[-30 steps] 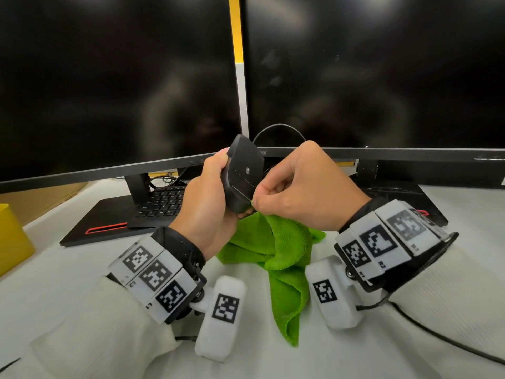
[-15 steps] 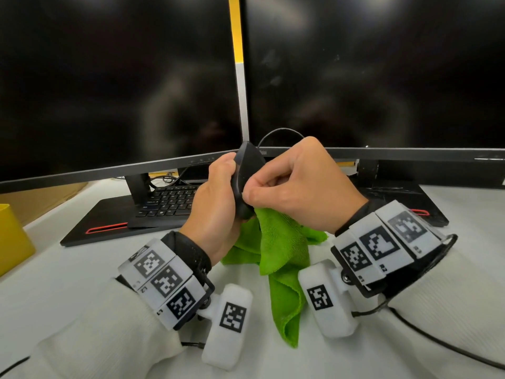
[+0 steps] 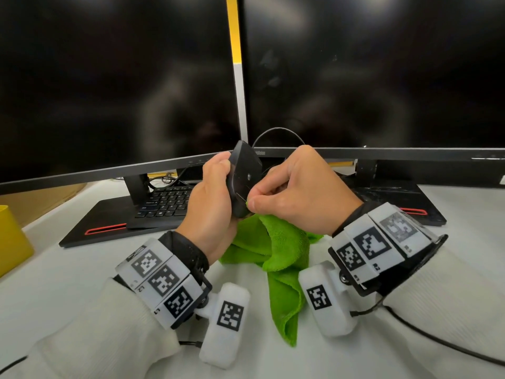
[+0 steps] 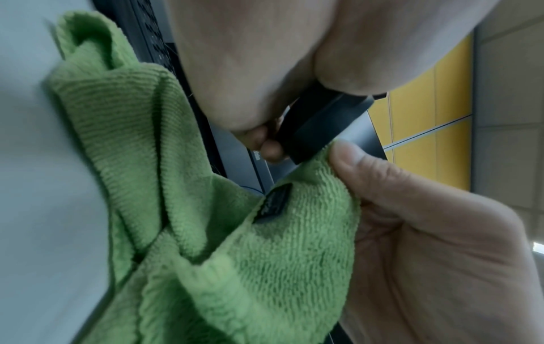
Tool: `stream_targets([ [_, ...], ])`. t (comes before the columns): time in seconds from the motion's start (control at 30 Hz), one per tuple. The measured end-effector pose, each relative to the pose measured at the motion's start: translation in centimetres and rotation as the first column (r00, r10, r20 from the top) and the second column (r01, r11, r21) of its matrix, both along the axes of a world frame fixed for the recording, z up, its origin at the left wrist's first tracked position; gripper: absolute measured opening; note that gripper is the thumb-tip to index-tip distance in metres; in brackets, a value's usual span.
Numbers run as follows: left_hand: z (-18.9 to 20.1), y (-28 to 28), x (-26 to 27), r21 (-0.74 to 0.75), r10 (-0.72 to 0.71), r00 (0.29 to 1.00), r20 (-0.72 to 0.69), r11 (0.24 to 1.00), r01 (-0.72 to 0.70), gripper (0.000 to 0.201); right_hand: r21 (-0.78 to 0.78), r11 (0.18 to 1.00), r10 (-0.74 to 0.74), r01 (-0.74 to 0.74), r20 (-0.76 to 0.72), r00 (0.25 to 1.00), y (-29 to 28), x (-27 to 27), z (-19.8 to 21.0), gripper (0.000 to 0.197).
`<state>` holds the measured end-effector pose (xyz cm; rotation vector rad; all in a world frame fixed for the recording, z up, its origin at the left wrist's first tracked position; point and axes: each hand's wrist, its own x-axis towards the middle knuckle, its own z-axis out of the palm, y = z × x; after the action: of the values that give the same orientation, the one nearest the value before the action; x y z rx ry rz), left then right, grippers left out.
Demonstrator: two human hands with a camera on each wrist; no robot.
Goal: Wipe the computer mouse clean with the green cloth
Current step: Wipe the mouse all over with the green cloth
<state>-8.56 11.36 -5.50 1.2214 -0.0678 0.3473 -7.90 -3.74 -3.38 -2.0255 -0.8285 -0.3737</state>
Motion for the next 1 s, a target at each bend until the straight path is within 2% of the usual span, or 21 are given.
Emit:
stream_targets([
  [0.13, -0.4, -0.2, -0.1, 0.061, 0.012, 1.000, -0.019, 0.998, -0.010, 0.041, 0.054, 0.998, 0.028, -0.029, 0.019, 0.999, 0.3, -0.5, 0.3, 0.012],
  [0.3, -0.5, -0.3, -0.1, 0.065, 0.013, 1.000, -0.021, 0.998, -0.012, 0.040, 0.115, 0.990, 0.082, -0.084, 0.027, 0.996, 0.4, -0.7, 0.4, 0.011],
  [0.43, 0.0, 0.2, 0.1, -0.005, -0.004, 1.000, -0.029, 1.000, 0.004, 0.032, 0.043, 0.999, 0.034, -0.033, -0.012, 0.999, 0.0, 0.1, -0.2, 0.011],
  [0.6, 0.4, 0.4, -0.2, -0.025, -0.043, 0.998, -0.040, 0.999, 0.042, 0.034, 0.024, 1.000, 0.020, -0.019, -0.034, 0.999, -0.4, 0.6, -0.3, 0.007],
  [0.83, 0.4, 0.2, -0.3, -0.040, -0.095, 0.995, -0.017, 0.995, 0.094, 0.031, 0.085, 0.991, -0.104, 0.101, 0.041, 0.994, -1.0, 1.4, -0.1, 0.011],
  [1.0, 0.2, -0.2, -0.5, -0.004, -0.079, 0.997, -0.002, 0.997, 0.079, 0.031, 0.118, 0.987, -0.113, 0.106, 0.053, 0.992, -0.4, 1.0, -0.2, 0.010],
])
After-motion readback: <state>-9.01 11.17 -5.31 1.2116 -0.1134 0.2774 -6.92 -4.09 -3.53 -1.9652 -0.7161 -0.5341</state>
